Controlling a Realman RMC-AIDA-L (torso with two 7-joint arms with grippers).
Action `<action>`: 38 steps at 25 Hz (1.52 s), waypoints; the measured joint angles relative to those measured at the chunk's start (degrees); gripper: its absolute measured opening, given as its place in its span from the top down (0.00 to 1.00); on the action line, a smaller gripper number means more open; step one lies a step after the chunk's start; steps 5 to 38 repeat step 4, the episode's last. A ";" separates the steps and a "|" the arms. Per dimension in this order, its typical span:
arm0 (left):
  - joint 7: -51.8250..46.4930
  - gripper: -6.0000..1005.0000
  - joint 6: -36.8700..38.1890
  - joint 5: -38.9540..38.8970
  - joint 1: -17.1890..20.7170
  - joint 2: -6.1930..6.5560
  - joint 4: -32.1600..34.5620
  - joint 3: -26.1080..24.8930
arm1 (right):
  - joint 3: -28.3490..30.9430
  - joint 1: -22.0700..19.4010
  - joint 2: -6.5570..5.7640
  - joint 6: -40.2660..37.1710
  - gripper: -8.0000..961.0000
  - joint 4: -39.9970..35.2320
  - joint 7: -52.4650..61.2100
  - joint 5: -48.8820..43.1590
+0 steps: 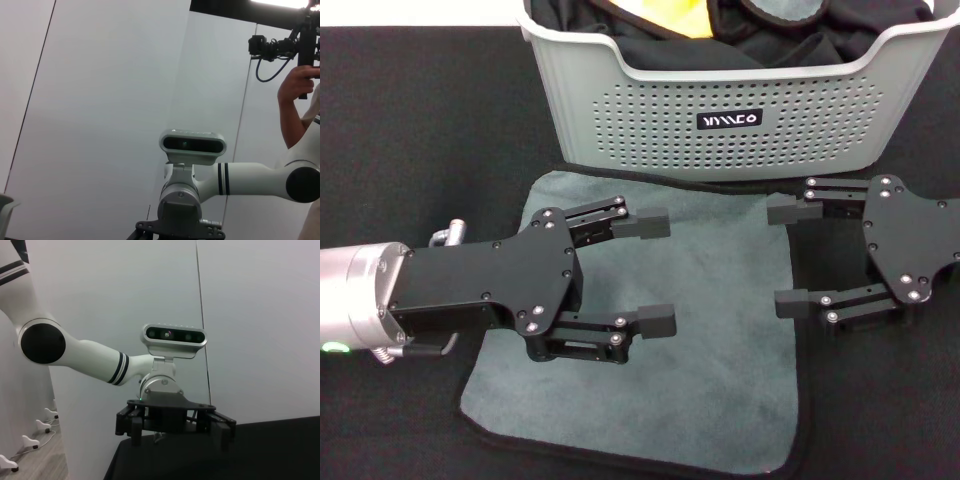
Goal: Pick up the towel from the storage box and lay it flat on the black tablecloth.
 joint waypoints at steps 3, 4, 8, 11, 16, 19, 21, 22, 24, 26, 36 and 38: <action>-0.11 0.12 0.04 0.01 0.03 -0.01 0.00 0.00 | 0.00 0.05 0.14 -0.02 0.13 0.08 -0.03 -0.14; -0.12 0.12 0.07 0.07 0.04 -0.01 0.00 0.00 | 0.00 0.05 0.23 -0.03 0.13 0.07 -0.06 -0.38; -0.12 0.12 0.07 0.07 0.04 -0.01 0.00 0.00 | 0.00 0.05 0.23 -0.03 0.13 0.07 -0.06 -0.38; -0.12 0.12 0.07 0.07 0.04 -0.01 0.00 0.00 | 0.00 0.05 0.23 -0.03 0.13 0.07 -0.06 -0.38; -0.12 0.12 0.07 0.07 0.04 -0.01 0.00 0.00 | 0.00 0.05 0.23 -0.03 0.13 0.07 -0.06 -0.38; -0.12 0.12 0.07 0.07 0.04 -0.01 0.00 0.00 | 0.00 0.05 0.23 -0.03 0.13 0.07 -0.06 -0.38; -0.12 0.12 0.07 0.07 0.04 -0.01 0.00 0.00 | 0.00 0.05 0.23 -0.03 0.13 0.07 -0.06 -0.38; -0.12 0.12 0.07 0.07 0.04 -0.01 0.00 0.00 | 0.00 0.05 0.23 -0.03 0.13 0.07 -0.06 -0.38; -0.12 0.12 0.07 0.07 0.04 -0.01 0.00 0.00 | 0.00 0.05 0.23 -0.03 0.13 0.07 -0.06 -0.38; -0.12 0.12 0.07 0.07 0.04 -0.01 0.00 0.00 | 0.00 0.05 0.23 -0.03 0.13 0.07 -0.06 -0.38; -0.12 0.12 0.07 0.07 0.04 -0.01 0.00 0.00 | 0.00 0.05 0.23 -0.03 0.13 0.07 -0.06 -0.38; -0.12 0.12 0.07 0.07 0.04 -0.01 0.00 0.00 | 0.00 0.05 0.23 -0.03 0.13 0.07 -0.06 -0.38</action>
